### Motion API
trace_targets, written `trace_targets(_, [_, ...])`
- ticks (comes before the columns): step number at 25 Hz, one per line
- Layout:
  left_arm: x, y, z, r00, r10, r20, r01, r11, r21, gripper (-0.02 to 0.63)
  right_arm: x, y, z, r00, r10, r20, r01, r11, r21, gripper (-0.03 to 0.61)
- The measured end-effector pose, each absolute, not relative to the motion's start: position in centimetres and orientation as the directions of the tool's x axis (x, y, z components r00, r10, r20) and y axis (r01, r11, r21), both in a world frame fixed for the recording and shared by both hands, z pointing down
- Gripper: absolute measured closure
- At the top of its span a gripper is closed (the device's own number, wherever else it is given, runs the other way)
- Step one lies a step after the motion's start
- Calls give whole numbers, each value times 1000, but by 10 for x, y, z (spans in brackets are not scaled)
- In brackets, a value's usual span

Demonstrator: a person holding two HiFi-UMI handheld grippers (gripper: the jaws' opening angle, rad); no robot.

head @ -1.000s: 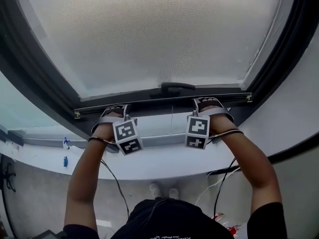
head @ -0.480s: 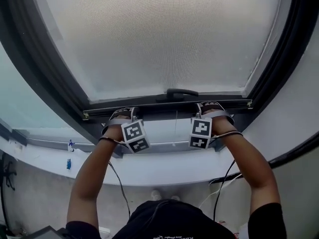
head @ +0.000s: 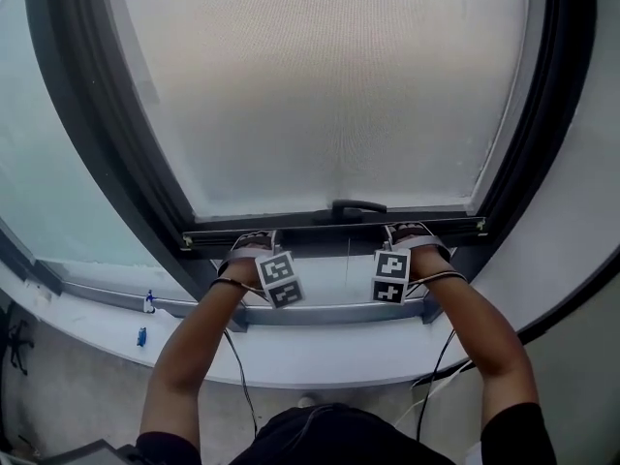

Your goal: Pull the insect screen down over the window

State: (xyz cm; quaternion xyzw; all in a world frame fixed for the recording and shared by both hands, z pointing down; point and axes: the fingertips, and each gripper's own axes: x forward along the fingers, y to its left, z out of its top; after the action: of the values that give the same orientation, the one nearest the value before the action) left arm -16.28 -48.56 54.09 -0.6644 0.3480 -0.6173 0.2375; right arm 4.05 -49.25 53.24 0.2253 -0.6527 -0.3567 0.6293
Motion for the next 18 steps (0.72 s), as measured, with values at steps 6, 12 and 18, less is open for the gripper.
trace_targets(6, [-153, -474, 496, 109, -836, 538, -354, -538, -765, 514, 45, -481, 499, -201, -803, 561, 57, 562, 825, 449])
trace_targets(12, [-125, -444, 428, 256, -900, 352, -569, -435, -698, 514, 40, -455, 430, -354, -852, 386, -257, 486, 836, 451])
trace_targets(18, [-111, -403, 377, 320, -939, 123, -811, -339, -477, 588, 28, -408, 371, -471, -872, 129, -536, 400, 743, 454])
